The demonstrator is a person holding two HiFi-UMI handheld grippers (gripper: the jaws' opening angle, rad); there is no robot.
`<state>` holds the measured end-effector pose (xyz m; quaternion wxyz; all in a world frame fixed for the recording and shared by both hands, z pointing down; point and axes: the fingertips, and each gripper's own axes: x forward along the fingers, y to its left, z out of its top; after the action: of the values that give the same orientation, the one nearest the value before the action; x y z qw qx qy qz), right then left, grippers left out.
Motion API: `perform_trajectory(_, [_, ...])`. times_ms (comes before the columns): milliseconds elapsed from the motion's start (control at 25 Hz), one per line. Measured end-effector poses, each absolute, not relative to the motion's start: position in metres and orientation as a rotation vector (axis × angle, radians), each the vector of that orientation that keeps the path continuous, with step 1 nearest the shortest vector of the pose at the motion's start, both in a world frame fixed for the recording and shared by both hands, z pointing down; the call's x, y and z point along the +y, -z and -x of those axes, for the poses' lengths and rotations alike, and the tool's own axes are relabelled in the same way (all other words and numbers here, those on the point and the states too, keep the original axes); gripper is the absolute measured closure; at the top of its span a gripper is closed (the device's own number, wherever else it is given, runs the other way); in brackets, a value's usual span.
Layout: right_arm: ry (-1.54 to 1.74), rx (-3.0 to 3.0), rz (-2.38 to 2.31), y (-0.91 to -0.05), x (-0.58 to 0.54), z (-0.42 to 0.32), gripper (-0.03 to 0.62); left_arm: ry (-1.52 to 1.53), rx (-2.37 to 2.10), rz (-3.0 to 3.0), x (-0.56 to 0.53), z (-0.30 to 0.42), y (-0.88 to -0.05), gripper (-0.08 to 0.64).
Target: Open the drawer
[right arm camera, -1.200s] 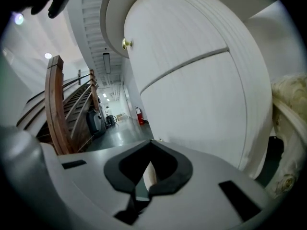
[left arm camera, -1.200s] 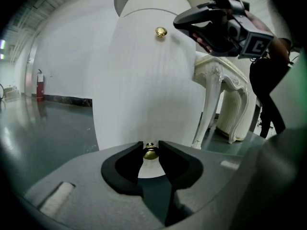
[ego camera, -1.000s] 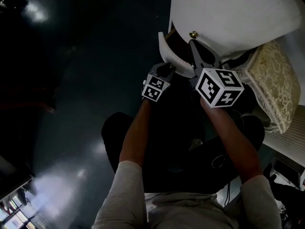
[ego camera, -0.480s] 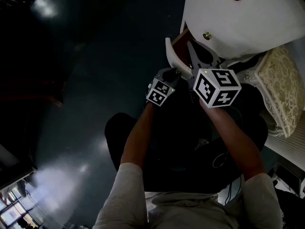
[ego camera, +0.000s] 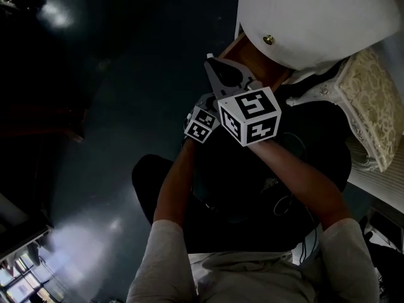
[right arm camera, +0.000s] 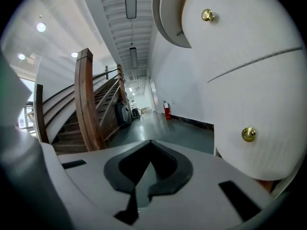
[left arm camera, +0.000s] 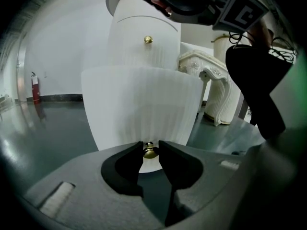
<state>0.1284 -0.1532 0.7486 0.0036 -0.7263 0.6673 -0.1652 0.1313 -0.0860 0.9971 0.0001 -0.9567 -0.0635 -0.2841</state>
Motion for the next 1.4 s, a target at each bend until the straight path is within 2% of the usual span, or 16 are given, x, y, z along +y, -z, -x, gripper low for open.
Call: perform_trajectory(1400, [0.603,2.157,2.155,-0.769,-0.199,-0.101,0.577,1.084,-0.165,3.003,-0.079,-0.054,-1.003,0.456])
